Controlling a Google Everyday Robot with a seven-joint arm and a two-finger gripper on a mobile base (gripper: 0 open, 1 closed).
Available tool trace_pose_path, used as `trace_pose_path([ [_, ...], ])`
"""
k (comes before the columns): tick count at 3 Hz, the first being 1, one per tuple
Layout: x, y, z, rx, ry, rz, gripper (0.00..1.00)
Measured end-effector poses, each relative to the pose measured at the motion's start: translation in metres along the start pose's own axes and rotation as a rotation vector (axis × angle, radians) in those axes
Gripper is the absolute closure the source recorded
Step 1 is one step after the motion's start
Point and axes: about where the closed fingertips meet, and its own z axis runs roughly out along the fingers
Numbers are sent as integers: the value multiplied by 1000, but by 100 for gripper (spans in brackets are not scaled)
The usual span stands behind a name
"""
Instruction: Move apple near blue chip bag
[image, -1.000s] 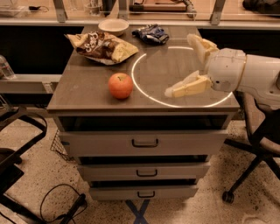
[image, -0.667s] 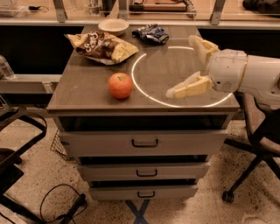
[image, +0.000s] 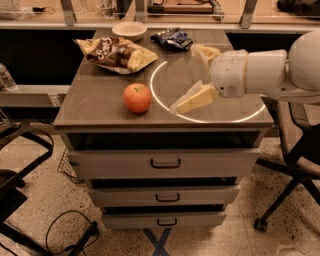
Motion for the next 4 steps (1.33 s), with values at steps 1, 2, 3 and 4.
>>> trace_pose_path([
  [1,8,6,36,-55,9,19,0],
  [2,15,18,66,-117,12,48,0],
  [3,19,30,88,-182,23,70,0],
  [4,19,39,109,-252,26,89,0],
])
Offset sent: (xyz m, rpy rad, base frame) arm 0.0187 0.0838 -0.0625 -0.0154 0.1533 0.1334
